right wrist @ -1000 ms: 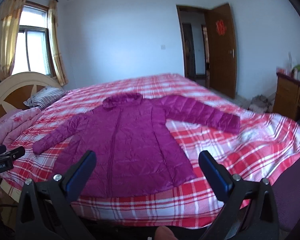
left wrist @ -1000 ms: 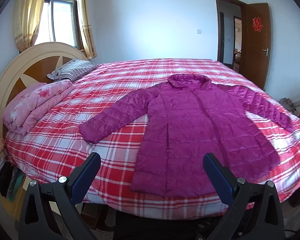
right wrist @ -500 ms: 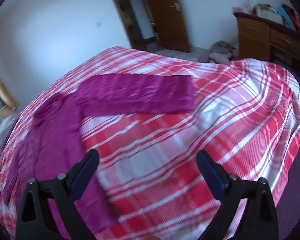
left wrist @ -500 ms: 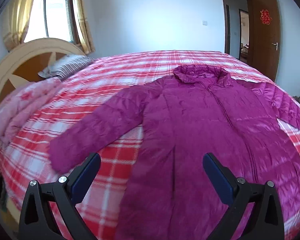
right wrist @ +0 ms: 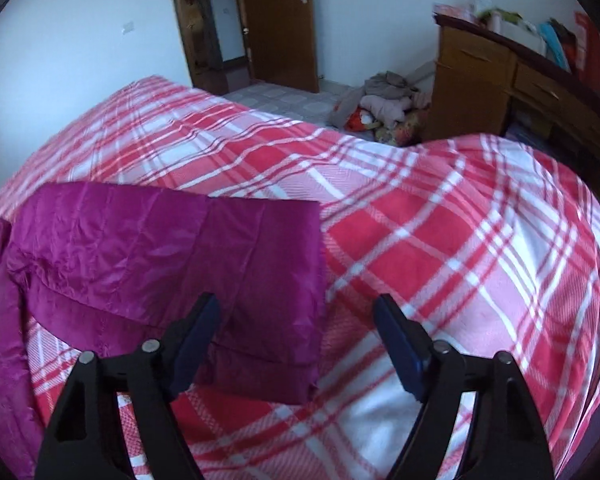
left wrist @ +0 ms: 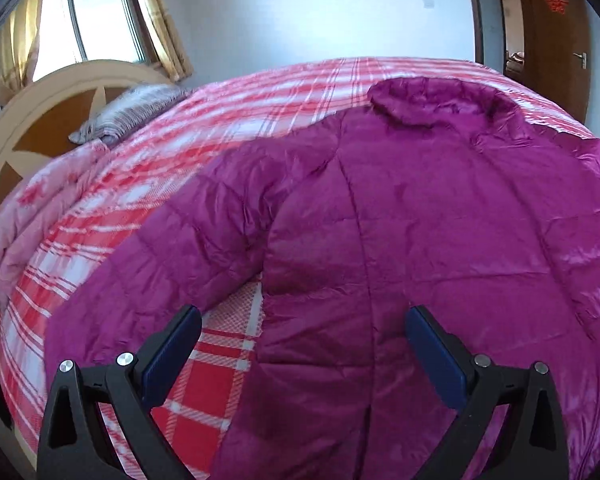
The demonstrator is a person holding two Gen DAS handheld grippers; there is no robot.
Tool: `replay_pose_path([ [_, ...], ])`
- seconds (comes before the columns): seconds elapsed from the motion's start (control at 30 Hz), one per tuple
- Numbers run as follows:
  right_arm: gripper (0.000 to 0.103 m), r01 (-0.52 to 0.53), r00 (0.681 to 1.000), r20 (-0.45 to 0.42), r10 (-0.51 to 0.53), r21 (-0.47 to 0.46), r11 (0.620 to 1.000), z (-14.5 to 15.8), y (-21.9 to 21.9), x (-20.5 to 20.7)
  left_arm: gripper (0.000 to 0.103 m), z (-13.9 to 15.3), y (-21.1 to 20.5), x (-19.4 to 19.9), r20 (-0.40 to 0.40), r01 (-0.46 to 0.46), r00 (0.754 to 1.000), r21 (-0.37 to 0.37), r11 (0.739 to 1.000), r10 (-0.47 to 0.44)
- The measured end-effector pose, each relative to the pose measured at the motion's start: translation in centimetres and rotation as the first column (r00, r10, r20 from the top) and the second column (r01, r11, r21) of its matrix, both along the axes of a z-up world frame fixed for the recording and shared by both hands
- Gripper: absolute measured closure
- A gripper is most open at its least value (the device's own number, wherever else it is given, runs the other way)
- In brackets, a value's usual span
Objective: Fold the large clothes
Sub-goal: 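Grasp the sleeve cuff nearest the right gripper with the right gripper, then lift the sleeve and fold it across the jacket body, then open the right gripper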
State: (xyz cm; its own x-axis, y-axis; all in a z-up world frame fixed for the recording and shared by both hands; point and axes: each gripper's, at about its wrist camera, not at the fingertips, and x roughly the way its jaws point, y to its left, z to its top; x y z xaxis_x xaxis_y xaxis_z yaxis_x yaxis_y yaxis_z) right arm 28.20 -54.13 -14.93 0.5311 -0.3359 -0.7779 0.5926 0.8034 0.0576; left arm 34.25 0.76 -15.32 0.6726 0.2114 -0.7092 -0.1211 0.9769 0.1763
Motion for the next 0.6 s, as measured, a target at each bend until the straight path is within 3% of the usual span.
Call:
replay_pose_path([
  [0.03, 0.038, -0.029, 0.999, -0.014, 0.029, -0.003, 1.0, -0.2, 0.4, 0.4, 0.001, -0.3, 0.0, 0.3, -0.009, -0.001, 1.0, -0.008, 1.0, 0.001],
  [0.07, 0.055, -0.053, 0.998, -0.04, 0.053, -0.009, 0.999, -0.5, 0.7, 1.0, 0.001, -0.6, 0.0, 0.4, -0.014, 0.0, 1.0, -0.014, 1.0, 0.0],
  [0.13, 0.06, -0.077, 0.995, -0.067, 0.074, -0.045, 0.996, -0.7, 1.1, 1.5, 0.001, -1.3, -0.2, 0.8, -0.031, 0.011, 0.999, -0.018, 1.0, -0.011],
  [0.27, 0.086, -0.102, 0.994, -0.047, 0.099, -0.062, 0.993, 0.6, 0.7, 1.7, 0.001, -2.0, 0.3, 0.9, -0.038, 0.018, 0.999, -0.07, 0.997, -0.02],
  [0.47, 0.09, -0.096, 0.994, 0.041, 0.105, -0.182, 0.979, 6.3, 1.6, 2.7, 0.001, -2.6, 1.8, 1.3, -0.058, 0.008, 0.998, -0.213, 0.977, -0.021],
  [0.6, 0.09, -0.111, 0.98, 0.125, 0.157, -0.317, 0.942, 12.0, 4.7, 3.6, 0.001, -2.7, 1.6, 1.2, -0.045, 0.02, 0.999, -0.228, 0.973, -0.031],
])
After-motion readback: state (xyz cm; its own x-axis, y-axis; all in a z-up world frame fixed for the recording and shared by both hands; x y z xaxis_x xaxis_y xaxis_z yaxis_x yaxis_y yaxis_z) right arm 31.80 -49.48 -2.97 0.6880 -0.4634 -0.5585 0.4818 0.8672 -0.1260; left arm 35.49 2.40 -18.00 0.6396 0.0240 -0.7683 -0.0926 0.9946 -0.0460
